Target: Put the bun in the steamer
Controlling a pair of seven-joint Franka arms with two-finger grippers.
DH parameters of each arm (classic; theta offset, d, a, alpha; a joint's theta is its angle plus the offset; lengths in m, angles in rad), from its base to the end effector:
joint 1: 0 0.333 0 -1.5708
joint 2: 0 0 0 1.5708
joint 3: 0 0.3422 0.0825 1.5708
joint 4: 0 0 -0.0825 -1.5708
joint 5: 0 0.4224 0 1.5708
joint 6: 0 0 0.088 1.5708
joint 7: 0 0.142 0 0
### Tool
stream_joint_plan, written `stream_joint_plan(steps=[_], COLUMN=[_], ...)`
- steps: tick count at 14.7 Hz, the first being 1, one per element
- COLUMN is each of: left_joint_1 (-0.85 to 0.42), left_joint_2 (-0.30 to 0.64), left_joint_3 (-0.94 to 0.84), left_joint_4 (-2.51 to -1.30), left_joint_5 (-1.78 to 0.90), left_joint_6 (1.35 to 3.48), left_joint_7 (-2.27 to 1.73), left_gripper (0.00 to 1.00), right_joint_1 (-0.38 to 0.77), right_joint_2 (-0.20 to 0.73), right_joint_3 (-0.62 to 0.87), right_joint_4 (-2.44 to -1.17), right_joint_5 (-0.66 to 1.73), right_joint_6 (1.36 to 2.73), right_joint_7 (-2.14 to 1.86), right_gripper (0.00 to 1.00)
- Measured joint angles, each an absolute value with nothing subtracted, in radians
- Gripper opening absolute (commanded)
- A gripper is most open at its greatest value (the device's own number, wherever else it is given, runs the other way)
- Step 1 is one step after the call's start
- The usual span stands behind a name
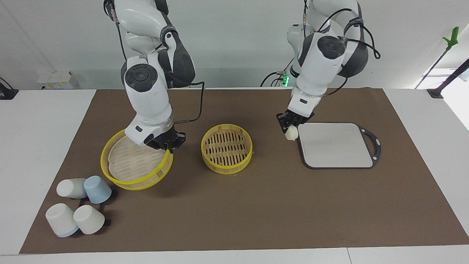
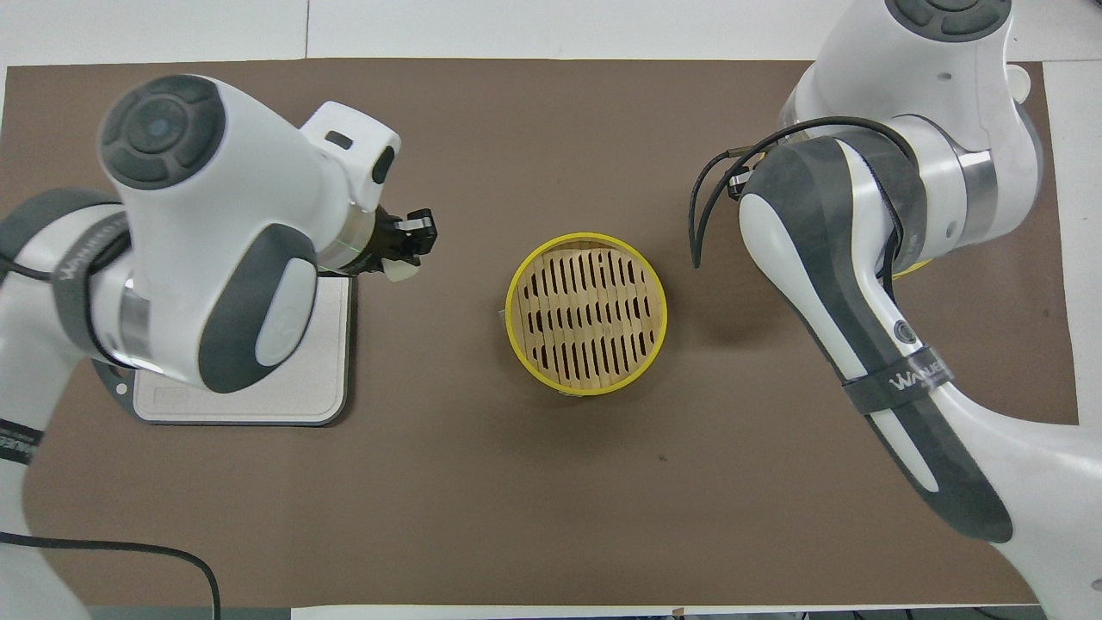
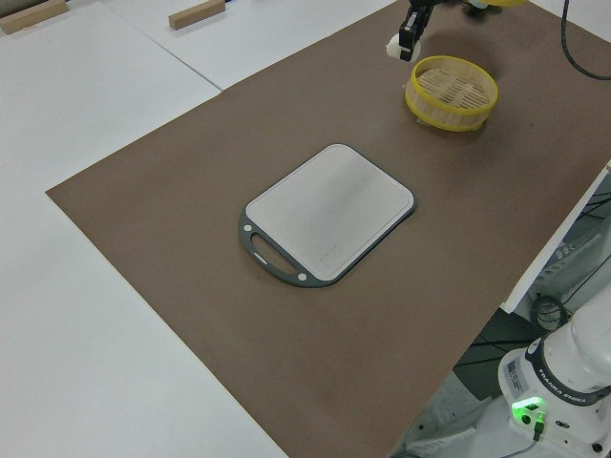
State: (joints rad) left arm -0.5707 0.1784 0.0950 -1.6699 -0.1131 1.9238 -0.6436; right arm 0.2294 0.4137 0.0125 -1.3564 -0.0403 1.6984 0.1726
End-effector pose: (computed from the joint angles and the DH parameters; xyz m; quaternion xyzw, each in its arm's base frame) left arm 0.5880 -0.3200 0.4847 0.9932 0.1001 0.0083 0.0587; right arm 0.7017 0.1663 0.4626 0.9985 0.0375 -0.0315 0.0243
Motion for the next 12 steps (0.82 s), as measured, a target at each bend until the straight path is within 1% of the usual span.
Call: stream_joint_plan(steps=[2, 5, 8, 12], left_joint_1=[-0.659, -0.752, -0.809, -0.862], left_joint_2=[0.220, 0.262, 0.292, 0.376], left_joint_3=[0.094, 0.094, 0.096, 0.097], left_joint_4=[-1.675, -1.734, -1.794, -1.809], left_joint_5=[-0.113, -0.113, -0.113, -0.113], left_joint_6=[2.001, 2.123, 2.215, 2.304], left_joint_7=[-0.715, -0.746, -0.746, -0.751], left_gripper=[0.30, 0.32, 0.34, 0.35], right_joint_1=[0.223, 0.222, 0.226, 0.229], right_joint_2=[0.414, 0.414, 0.413, 0.412], right_joint_3=[0.012, 0.012, 0.013, 0.013], right_joint_4=[-1.364, -1.370, -1.373, -1.377], right_joint_5=[-0.040, -0.041, -0.067, -0.086], right_joint_6=[1.690, 1.690, 1.690, 1.690], right_joint_7=[0.173, 0.177, 0.210, 0.225], right_gripper=[0.00, 0.00, 0.00, 0.00])
